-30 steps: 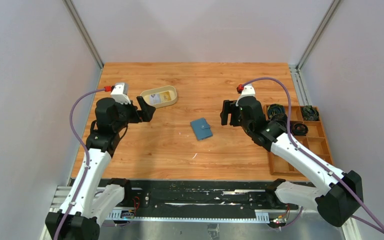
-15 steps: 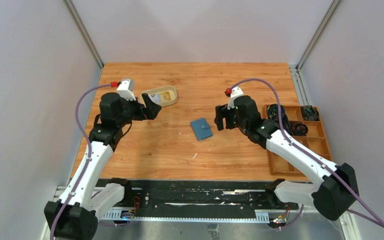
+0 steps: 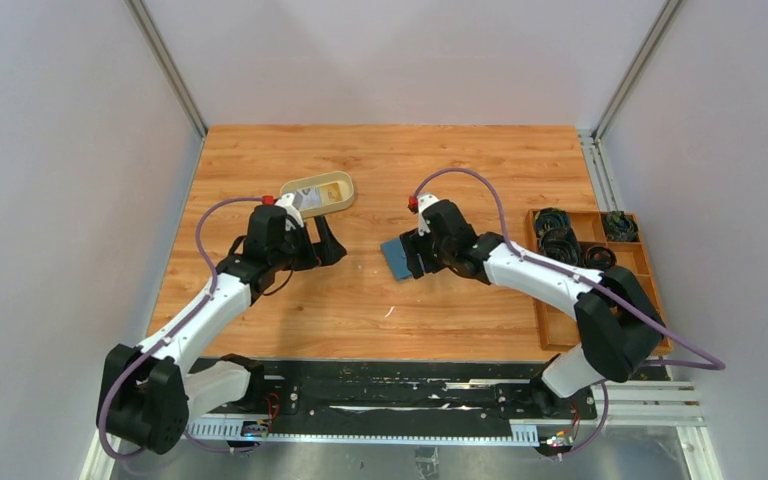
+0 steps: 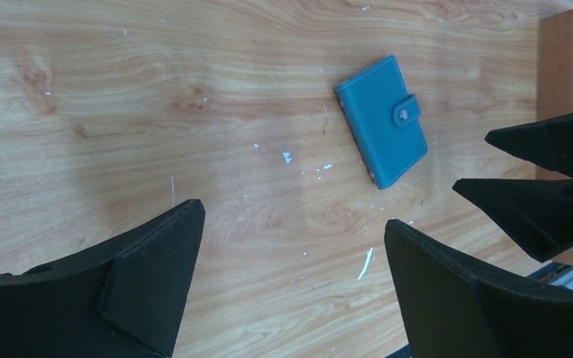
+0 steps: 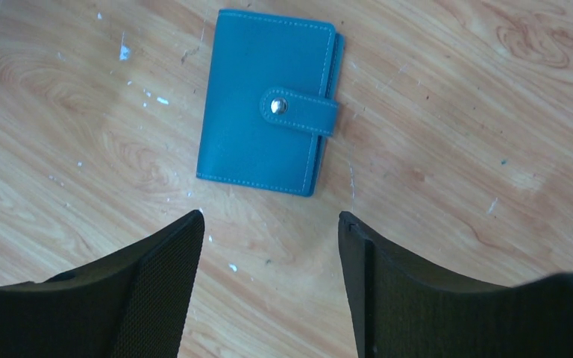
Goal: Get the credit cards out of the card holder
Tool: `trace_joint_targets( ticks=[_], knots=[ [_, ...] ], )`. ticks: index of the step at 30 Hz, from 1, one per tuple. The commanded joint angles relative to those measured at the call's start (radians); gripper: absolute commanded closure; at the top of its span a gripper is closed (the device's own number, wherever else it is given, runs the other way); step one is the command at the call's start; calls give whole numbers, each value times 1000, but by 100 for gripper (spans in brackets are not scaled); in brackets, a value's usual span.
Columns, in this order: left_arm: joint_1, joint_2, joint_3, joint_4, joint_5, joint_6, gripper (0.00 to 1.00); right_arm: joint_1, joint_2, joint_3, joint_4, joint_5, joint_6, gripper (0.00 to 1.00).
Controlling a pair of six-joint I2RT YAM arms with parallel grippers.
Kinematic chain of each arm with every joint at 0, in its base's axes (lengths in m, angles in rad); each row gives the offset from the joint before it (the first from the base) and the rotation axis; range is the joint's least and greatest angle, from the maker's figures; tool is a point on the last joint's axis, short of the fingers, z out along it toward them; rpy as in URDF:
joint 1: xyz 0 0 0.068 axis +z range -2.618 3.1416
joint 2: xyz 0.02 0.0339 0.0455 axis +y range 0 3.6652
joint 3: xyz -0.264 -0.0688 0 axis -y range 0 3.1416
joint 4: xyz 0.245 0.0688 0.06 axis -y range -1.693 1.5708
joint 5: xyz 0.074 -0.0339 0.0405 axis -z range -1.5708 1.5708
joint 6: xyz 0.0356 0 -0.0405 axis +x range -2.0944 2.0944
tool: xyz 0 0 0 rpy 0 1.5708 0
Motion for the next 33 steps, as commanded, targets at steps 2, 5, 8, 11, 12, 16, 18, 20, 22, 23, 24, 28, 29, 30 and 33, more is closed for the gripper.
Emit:
trace_joint_targets(
  ticks=[2,5,8,11,12,16,18,20,22,23,24,28,29,30,33],
  knots=[
    [-5,61,23,59,-16,-27,0,8,79,70,77,65,-3,33],
    [-5,98,42,62,-15,-23,0,8,147,113,82,100,-11,36],
    [-5,127,55,75,-10,-27,1,8,209,148,99,87,-17,39],
    [-5,150,68,79,-8,-28,1,9,254,188,86,80,-15,41],
    [-5,155,70,79,-10,-27,1,10,268,195,82,80,-13,41],
    [-5,166,71,79,-19,-24,1,11,295,204,65,86,0,42],
    [-5,175,72,81,-21,-22,1,12,305,201,64,89,5,42],
    [-5,188,75,87,-19,-25,1,12,316,192,79,84,7,43],
    [-5,196,77,93,-11,-24,1,12,328,188,94,83,4,43],
    [-5,200,78,96,-10,-25,1,11,334,186,98,82,5,43],
    [-5,202,81,97,-10,-23,1,12,338,186,103,81,3,44],
    [-5,210,93,86,-14,-13,1,10,367,190,110,74,4,49],
    [-5,212,95,84,-16,-12,1,8,371,189,110,72,5,49],
    [-5,213,96,83,-17,-11,1,9,376,188,112,71,9,50],
    [-5,218,93,87,-16,-13,1,7,381,178,122,63,19,55]
  ],
)
